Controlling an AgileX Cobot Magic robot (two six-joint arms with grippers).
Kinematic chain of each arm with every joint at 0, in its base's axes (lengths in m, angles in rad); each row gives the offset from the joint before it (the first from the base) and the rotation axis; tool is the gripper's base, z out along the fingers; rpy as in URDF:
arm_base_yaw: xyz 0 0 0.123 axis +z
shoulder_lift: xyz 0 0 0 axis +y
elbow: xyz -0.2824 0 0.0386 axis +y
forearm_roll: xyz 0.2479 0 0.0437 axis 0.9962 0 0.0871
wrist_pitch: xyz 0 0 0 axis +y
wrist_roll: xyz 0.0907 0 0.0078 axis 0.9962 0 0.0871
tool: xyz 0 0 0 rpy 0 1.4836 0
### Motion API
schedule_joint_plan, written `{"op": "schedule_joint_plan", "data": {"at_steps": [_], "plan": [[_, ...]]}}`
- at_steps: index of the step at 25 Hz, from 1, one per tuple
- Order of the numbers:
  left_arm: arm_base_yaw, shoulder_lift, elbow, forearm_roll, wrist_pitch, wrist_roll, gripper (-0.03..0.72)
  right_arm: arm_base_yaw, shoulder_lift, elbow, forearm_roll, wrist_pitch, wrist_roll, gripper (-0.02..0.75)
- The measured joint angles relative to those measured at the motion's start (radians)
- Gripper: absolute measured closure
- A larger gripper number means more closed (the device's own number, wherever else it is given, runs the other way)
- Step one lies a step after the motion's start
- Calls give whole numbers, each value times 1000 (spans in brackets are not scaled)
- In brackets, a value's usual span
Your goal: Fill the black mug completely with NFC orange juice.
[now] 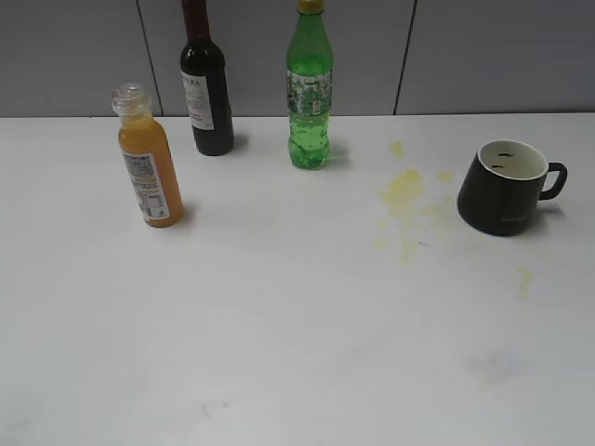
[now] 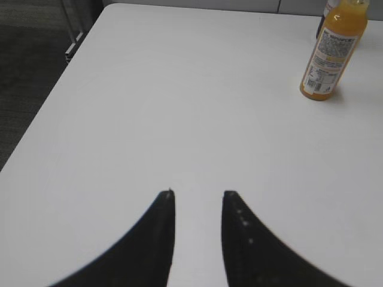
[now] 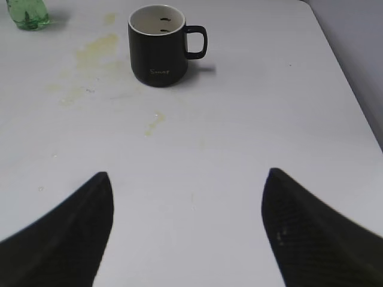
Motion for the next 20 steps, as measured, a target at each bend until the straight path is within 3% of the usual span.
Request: {"op": "schedule_joint_plan", "data": {"at_steps": [20], "plan": [[0,0,0,0,0,0,469,0,-1,-2,0,-2,0,153]]}}
